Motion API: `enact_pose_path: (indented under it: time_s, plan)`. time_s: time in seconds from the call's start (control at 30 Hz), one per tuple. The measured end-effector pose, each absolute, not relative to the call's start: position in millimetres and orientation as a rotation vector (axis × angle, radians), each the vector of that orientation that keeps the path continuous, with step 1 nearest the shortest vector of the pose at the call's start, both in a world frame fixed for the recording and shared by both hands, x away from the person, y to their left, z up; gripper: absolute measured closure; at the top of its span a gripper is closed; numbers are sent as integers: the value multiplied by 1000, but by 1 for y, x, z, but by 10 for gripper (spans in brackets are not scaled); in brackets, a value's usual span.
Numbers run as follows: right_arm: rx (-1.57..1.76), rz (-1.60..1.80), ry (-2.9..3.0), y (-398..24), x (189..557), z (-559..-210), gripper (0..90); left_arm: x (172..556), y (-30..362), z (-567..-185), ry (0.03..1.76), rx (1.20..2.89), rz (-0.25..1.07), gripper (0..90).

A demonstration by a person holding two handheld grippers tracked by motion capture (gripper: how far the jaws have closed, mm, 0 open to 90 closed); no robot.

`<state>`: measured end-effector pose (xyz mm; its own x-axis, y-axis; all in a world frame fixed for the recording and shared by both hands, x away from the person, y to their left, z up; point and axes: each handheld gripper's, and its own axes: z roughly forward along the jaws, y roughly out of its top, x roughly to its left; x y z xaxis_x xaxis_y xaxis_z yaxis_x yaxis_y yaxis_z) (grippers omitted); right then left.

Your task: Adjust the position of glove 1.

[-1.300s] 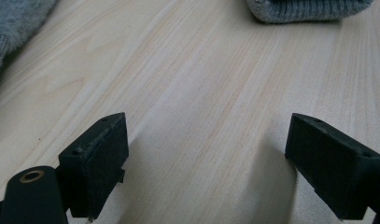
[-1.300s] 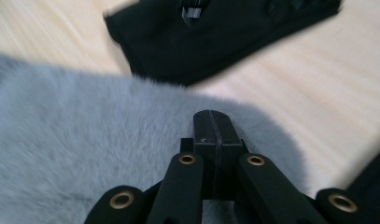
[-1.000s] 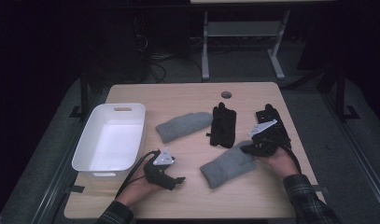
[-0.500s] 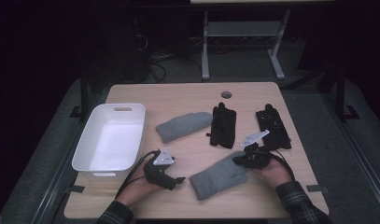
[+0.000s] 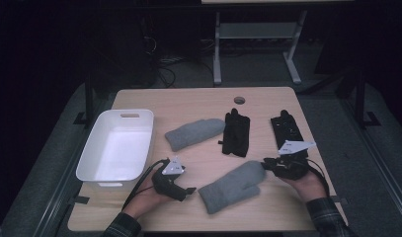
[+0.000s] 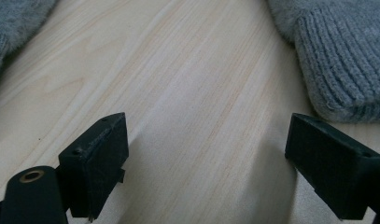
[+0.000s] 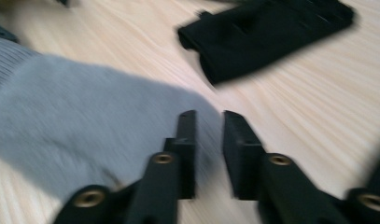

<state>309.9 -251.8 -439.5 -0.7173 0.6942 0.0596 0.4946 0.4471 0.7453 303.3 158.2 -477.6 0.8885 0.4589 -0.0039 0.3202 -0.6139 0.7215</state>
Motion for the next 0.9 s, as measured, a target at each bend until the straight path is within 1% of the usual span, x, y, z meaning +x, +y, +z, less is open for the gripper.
enact_pose_path:
  time_s: [0.1, 0.23, 0.3, 0.43, 0.57, 0.6, 0.63, 0.7, 0.77, 0.83, 0.9]
  plan:
    - [1084, 1097, 2392, -272, 300, -448, 501, 303, 158, -478, 567, 2274, 223, 124]
    - [1162, 1084, 2387, -289, 291, -461, 380, 304, 158, -478, 554, 2281, 223, 124]
    - [1180, 1052, 2395, -292, 290, -468, 356, 304, 158, -478, 553, 2282, 223, 124]
    - [1183, 1038, 2366, -295, 290, -476, 272, 305, 157, -477, 563, 2282, 235, 128]
    - [1183, 1047, 2351, -298, 291, -480, 222, 306, 158, -477, 566, 2281, 234, 138]
    - [1177, 1040, 2350, -298, 291, -481, 192, 306, 158, -477, 566, 2285, 239, 144]
    - [1167, 1036, 2344, -297, 291, -482, 172, 306, 158, -476, 583, 2280, 237, 161]
    - [1171, 1033, 2347, -296, 292, -482, 155, 307, 158, -473, 609, 2293, 264, 227]
    - [1177, 1032, 2348, -296, 292, -482, 145, 307, 156, -469, 626, 2305, 318, 252]
    - [1178, 1033, 2348, -296, 292, -482, 144, 309, 153, -464, 639, 2306, 334, 349]
    - [1177, 1031, 2348, -296, 292, -482, 144, 312, 147, -460, 683, 2317, 346, 415]
